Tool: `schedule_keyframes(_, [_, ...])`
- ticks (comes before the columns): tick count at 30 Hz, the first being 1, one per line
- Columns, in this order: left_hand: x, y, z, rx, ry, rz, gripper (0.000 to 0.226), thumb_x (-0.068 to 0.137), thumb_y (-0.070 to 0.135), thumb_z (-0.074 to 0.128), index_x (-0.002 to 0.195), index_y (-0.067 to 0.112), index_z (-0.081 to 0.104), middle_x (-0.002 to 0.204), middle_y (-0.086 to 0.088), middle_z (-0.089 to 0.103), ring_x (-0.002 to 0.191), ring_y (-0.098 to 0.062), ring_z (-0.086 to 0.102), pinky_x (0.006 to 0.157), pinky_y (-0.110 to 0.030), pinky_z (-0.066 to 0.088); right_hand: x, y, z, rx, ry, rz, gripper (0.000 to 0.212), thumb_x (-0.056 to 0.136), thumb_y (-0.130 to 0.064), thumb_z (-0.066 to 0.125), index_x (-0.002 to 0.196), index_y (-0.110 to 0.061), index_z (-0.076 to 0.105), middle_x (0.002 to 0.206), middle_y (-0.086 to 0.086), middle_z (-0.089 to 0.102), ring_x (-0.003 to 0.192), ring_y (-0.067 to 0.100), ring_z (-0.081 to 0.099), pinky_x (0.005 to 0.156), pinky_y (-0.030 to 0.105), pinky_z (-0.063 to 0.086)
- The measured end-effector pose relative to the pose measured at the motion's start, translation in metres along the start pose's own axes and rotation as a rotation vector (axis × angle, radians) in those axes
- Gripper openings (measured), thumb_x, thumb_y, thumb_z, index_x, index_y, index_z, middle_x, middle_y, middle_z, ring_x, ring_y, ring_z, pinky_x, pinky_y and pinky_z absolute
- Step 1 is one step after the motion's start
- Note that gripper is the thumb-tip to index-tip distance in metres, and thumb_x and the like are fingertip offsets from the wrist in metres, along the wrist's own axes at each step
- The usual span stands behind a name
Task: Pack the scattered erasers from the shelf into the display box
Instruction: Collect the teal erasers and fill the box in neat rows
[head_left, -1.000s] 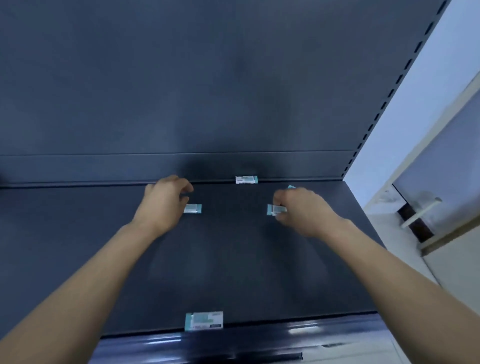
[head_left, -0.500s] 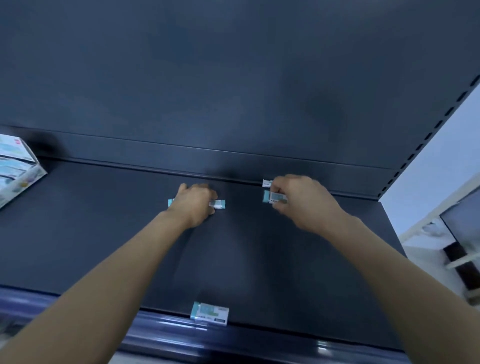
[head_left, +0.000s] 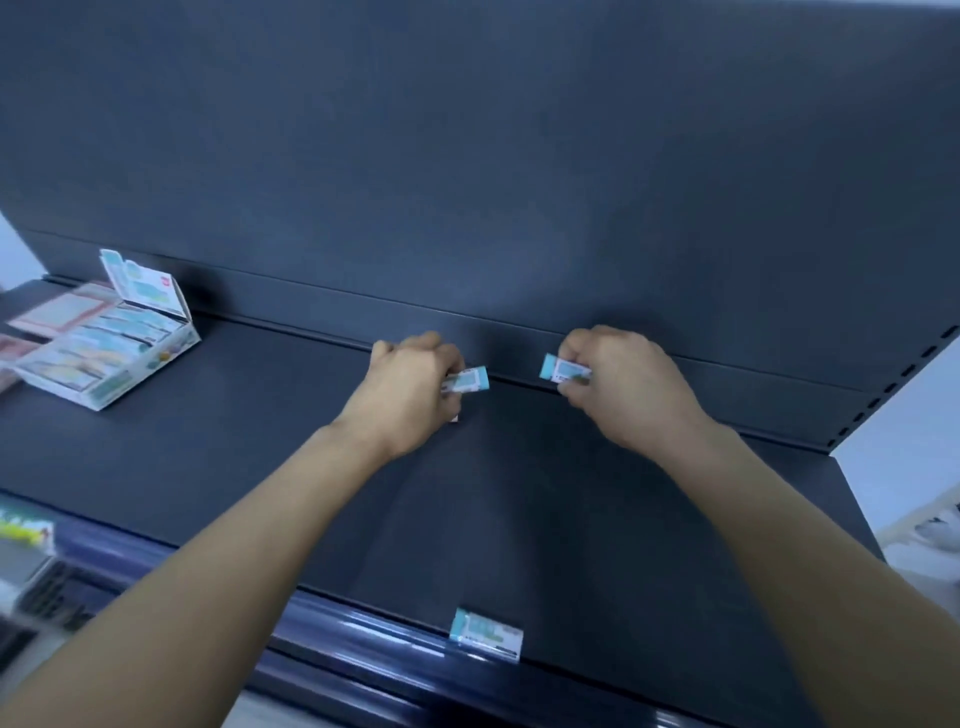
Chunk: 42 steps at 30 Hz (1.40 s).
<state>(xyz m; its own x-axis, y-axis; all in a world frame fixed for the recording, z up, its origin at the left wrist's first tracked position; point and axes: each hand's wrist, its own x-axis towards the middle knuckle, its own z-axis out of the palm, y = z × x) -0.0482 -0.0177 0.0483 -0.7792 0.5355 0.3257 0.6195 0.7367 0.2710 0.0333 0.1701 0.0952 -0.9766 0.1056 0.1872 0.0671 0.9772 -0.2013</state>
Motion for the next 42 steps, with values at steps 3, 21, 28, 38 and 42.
schedule_keyframes(3, [-0.022, -0.026, -0.039, 0.013, 0.115, -0.008, 0.018, 0.081, 0.015, 0.059, 0.099, 0.013, 0.062, 0.095, -0.002, 0.054, 0.095, -0.023, 0.052, 0.082, -0.028, 0.023, 0.011, -0.048, 0.004, 0.011, 0.054, -0.079, 0.014, 0.090, -0.018, 0.056, 0.103, -0.014, 0.058, 0.101, 0.004, 0.059, 0.091, 0.027, 0.055, 0.073, 0.037, 0.049])
schedule_keyframes(21, [-0.209, -0.290, -0.230, 0.136, 0.303, -0.236, 0.019, 0.078, 0.011, 0.067, 0.097, 0.014, 0.063, 0.089, -0.002, 0.056, 0.089, -0.024, 0.055, 0.083, -0.028, 0.023, 0.042, -0.408, 0.056, -0.007, 0.139, -0.342, 0.020, 0.093, -0.015, 0.049, 0.111, -0.013, 0.055, 0.110, 0.004, 0.055, 0.104, 0.025, 0.048, 0.071, 0.033, 0.040])
schedule_keyframes(28, [-0.192, -0.342, -0.226, 0.118, 0.296, -0.216, 0.017, 0.081, 0.011, 0.063, 0.097, 0.013, 0.062, 0.089, -0.001, 0.055, 0.087, -0.023, 0.051, 0.083, -0.026, 0.021, 0.085, -0.439, 0.073, -0.030, 0.139, -0.302, 0.023, 0.092, -0.013, 0.048, 0.114, -0.012, 0.054, 0.110, 0.004, 0.055, 0.102, 0.025, 0.048, 0.072, 0.035, 0.044])
schedule_keyframes(38, [-0.113, -0.402, -0.207, 0.118, 0.201, -0.138, 0.018, 0.084, 0.015, 0.061, 0.102, 0.013, 0.061, 0.093, -0.002, 0.054, 0.088, -0.022, 0.050, 0.085, -0.024, 0.020, 0.165, -0.449, 0.111, 0.008, 0.115, -0.271, 0.022, 0.092, -0.012, 0.050, 0.113, -0.012, 0.055, 0.109, 0.003, 0.056, 0.102, 0.024, 0.050, 0.073, 0.035, 0.048])
schedule_keyframes(42, [-0.088, -0.426, -0.188, 0.071, 0.095, -0.088, 0.015, 0.081, 0.014, 0.063, 0.096, 0.016, 0.061, 0.088, 0.006, 0.049, 0.084, -0.017, 0.048, 0.079, -0.023, 0.020, 0.180, -0.443, 0.125, -0.012, 0.066, -0.220, 0.023, 0.092, -0.013, 0.050, 0.114, -0.011, 0.055, 0.110, 0.003, 0.057, 0.103, 0.023, 0.050, 0.072, 0.034, 0.048])
